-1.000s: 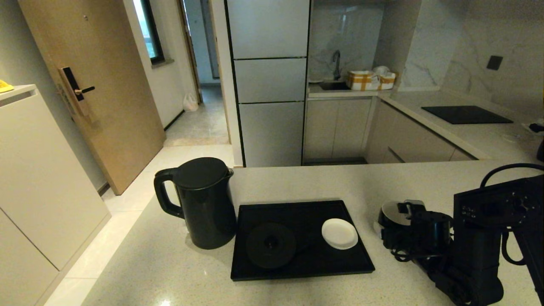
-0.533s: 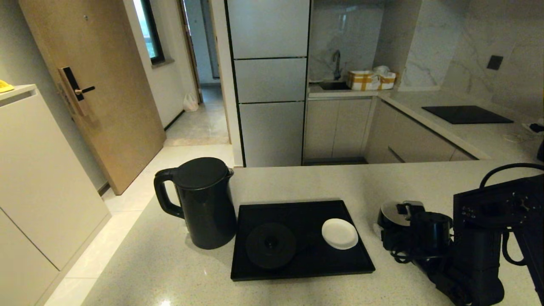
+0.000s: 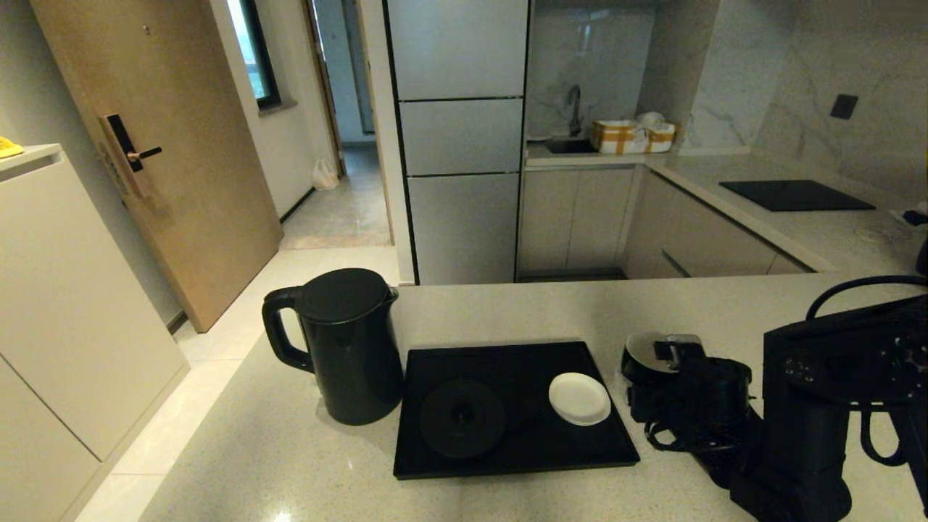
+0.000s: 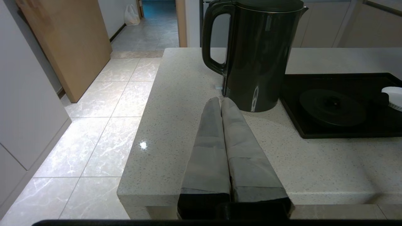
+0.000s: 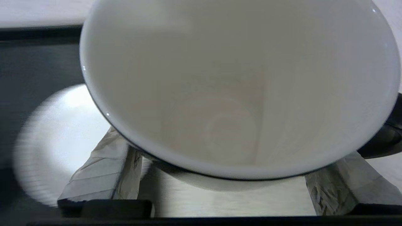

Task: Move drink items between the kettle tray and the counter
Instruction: Return the tea cup to its original position

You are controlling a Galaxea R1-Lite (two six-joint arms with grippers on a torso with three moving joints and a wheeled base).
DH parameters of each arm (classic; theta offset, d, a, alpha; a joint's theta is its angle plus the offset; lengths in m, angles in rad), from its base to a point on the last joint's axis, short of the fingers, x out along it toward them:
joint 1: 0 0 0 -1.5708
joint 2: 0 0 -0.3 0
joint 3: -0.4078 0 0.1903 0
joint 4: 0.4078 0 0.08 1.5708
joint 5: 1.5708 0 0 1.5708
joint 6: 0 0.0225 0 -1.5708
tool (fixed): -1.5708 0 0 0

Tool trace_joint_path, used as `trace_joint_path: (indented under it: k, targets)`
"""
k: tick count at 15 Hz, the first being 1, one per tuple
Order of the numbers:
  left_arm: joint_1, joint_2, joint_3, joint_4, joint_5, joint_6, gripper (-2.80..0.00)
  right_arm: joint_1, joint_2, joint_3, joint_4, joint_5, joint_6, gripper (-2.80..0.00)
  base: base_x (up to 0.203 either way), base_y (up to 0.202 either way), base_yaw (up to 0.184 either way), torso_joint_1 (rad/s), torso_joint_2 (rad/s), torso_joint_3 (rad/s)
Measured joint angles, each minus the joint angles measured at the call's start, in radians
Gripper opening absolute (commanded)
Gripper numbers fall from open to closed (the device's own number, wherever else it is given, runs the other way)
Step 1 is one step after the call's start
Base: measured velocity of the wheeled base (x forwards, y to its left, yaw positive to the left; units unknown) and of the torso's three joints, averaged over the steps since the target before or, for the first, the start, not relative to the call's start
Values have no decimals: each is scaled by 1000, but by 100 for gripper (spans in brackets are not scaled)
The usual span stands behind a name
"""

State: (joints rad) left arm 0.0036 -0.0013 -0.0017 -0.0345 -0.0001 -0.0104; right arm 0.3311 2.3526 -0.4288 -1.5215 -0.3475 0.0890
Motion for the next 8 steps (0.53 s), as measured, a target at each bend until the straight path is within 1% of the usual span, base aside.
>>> trace_joint_path:
  k: [3,5,8]
  targets:
    - [-1,0,0,0,0,0,-280,65,-11,-15,0,-35,-3,-280,0,0,0,0,0,0]
    - [0,0,0,0,0,0,-280,99,-14,-20,0,-37,-3,-280,0,0,0,0,0,0]
    - [-1,0,0,0,0,0,-280,129,-15,-30,0,-37,-4,-280,0,0,0,0,0,0]
